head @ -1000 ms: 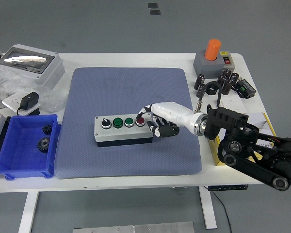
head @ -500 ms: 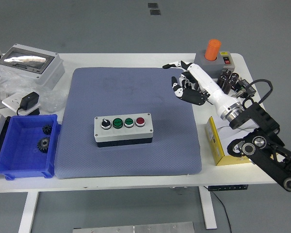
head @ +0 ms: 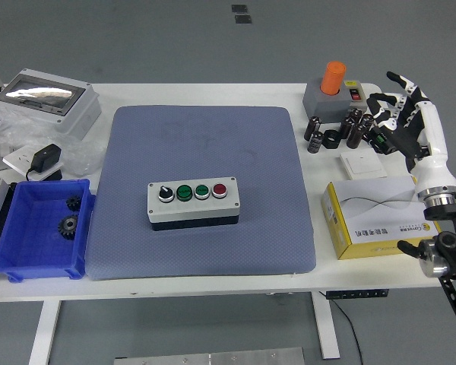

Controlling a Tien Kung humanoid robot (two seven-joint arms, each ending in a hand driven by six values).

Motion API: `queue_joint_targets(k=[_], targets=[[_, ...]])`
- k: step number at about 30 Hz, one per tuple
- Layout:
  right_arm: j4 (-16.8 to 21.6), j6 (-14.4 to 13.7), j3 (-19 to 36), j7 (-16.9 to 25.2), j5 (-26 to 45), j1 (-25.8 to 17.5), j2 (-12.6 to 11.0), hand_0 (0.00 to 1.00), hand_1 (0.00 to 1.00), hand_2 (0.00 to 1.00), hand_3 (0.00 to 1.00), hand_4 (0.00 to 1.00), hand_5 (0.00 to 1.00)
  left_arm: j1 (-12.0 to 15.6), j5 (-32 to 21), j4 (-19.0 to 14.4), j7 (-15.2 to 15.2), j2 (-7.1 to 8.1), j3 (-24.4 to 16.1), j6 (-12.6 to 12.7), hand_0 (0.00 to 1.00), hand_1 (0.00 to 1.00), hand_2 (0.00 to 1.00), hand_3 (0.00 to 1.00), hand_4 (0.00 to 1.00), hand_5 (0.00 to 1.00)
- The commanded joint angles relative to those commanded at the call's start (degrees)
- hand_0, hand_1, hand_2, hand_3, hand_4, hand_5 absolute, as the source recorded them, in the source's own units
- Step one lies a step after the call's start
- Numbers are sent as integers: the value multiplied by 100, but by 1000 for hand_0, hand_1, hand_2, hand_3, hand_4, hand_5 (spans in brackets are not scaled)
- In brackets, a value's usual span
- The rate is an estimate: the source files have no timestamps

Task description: Pick up the button,place it on the desk,press the button,press the button

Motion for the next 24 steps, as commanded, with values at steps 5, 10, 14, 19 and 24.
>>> queue_joint_targets(k=[5,10,14,19,24], targets=[[44,-2,346,56,100,-101,-56,727,760,782,824,814,557,12,60,-5,20,41,-27,-21,700,683,678,802,710,861],[111,2,566,57,99,-209,-88,727,760,782,824,814,557,38,110,-2,14,67,-56,-42,700,683,678,802,710,861],[183,20,682,54,84,-315,-109,727,755,765,813,796,551,54,117,4,-4,78,-71,-46,700,683,679,801,710,858],[234,28,765,61,66,-397,-127,714,753,710,802,788,545,87,93,4,7,61,-59,-45,700,683,678,801,711,862],[227,32,840,61,65,-473,-118,714,745,736,795,778,541,127,-2,0,29,56,-14,-22,700,684,678,802,710,862]])
